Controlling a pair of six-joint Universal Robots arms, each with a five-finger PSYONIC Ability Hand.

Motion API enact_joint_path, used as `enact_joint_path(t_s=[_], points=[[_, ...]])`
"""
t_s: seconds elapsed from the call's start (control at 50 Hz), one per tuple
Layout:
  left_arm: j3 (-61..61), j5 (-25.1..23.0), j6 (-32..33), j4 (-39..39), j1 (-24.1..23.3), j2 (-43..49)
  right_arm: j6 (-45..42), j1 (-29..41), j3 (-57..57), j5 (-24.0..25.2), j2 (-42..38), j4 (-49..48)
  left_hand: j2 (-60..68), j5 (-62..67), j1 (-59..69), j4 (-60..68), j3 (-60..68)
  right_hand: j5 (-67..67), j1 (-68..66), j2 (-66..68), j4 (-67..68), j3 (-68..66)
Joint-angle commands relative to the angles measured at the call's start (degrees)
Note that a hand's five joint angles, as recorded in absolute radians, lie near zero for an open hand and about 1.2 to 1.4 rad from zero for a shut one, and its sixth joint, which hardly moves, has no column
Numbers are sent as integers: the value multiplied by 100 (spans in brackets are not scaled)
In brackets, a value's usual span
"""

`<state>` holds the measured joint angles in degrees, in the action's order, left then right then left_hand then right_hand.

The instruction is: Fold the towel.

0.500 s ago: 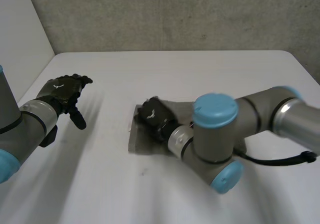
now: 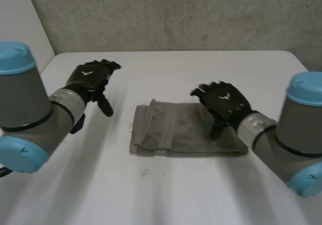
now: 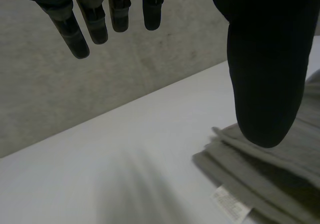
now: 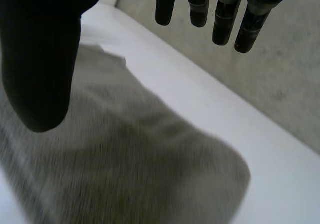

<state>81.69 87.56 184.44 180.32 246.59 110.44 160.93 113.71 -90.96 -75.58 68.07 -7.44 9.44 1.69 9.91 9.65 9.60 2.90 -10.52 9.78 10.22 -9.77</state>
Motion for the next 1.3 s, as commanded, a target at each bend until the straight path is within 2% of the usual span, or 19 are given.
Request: enact_joint_path(t_s=[0.02, 0.16, 0.24, 0.26, 0.3, 0.5, 0.6, 0.64, 0.66, 0.7, 0.8, 0.98, 1.0, 1.02, 1.04, 1.06, 1.08, 1.26, 1.3], points=[[-320, 16, -127, -6, -462, 399, -36, -700, -1063, 43, 198, -90, 56, -169, 9, 35, 40, 235, -473, 547, 503, -548], [-285, 24, -189, 3, -515, 391, -62, -1062, -1495, 184, 145, -424, 56, -169, 9, 35, 40, 2359, -2598, 2671, 2627, -2672], [-215, 24, -277, -15, -524, 329, -246, -1219, -1627, 184, -47, -854, 56, -169, 9, 35, 40, 4888, -5127, 5201, 5157, -5201], [-215, 24, -277, -15, -524, 329, -247, -1220, -1627, 184, -48, -855, 56, -169, 9, 35, 40, 4899, -5138, 5211, 5167, -5212], [-189, 33, -277, -23, -524, 303, -334, -1307, -1618, 149, -57, -951, 56, -169, 9, 35, 40, 6700, -6939, 7013, 6969, -7014], [215, 314, -286, -41, -471, -233, -484, -1352, -1240, 158, 145, -1092, 56, -169, 9, 35, 40, 6710, -6948, 7022, 6978, -7023], [347, 341, -294, -23, -418, -470, -800, -561, -476, 140, 128, -1066, 56, -169, 9, 35, 40, 6710, -6948, 7022, 6978, -7023], [391, 341, -286, -41, -366, -514, -905, 375, 163, 105, -239, -1084, 56, -169, 9, 35, 40, 6710, -6948, 7022, 6978, -7023], [470, 341, -294, -41, -305, -541, -906, 380, 166, 105, -241, -1084, 56, -169, 9, 35, 40, 6710, -6948, 7022, 6978, -7023], [540, 341, -294, -41, -226, -576, -950, 1115, 822, 131, -696, -970, 56, -169, 9, 35, 40, 6710, -6948, 7022, 6978, -7023], [777, 332, -303, -41, -6, -760, -950, 1898, 1395, 306, -1452, -733, 56, -169, 9, 35, 40, 6710, -6948, 7022, 6978, -7023], [980, 323, -303, -41, 118, -822, -1187, 2313, 1695, 527, -2069, -407, 56, -169, 9, 35, 40, 6710, -6948, 7022, 6978, -7023], [972, 314, -303, -15, 127, -822, -1161, 2305, 1695, 492, -2000, -407, 56, -169, 9, 35, 40, 6649, -6888, 6961, 6918, -6962], [972, 314, -303, -15, 127, -822, -1100, 2287, 1652, 396, -1843, -407, 56, -169, 9, 35, 40, 3185, -3423, 3497, 3453, -3498], [919, 306, -303, -15, 127, -814, -1021, 2287, 1582, 273, -1658, -407, 56, -169, 9, 35, 40, 702, -941, 1014, 970, -1015], [919, 306, -303, -15, 127, -813, -1020, 2287, 1581, 272, -1656, -407, 56, -169, 9, 35, 40, 677, -916, 990, 946, -991], [849, 306, -303, -6, 118, -813, -907, 2287, 1511, 54, -1413, -398, 56, -169, 9, 35, 40, -290, 52, 22, -22, -23], [-11, 323, -697, -41, -250, -323, 70, 1645, 860, -484, -347, -424, 56, -169, 9, 35, 40, -290, 52, 22, -22, -23], [-196, 323, -864, -58, -391, -191, 761, 1322, 694, -545, -110, -398, 61, -165, 14, 39, 44, -290, 52, 22, -22, -23]])
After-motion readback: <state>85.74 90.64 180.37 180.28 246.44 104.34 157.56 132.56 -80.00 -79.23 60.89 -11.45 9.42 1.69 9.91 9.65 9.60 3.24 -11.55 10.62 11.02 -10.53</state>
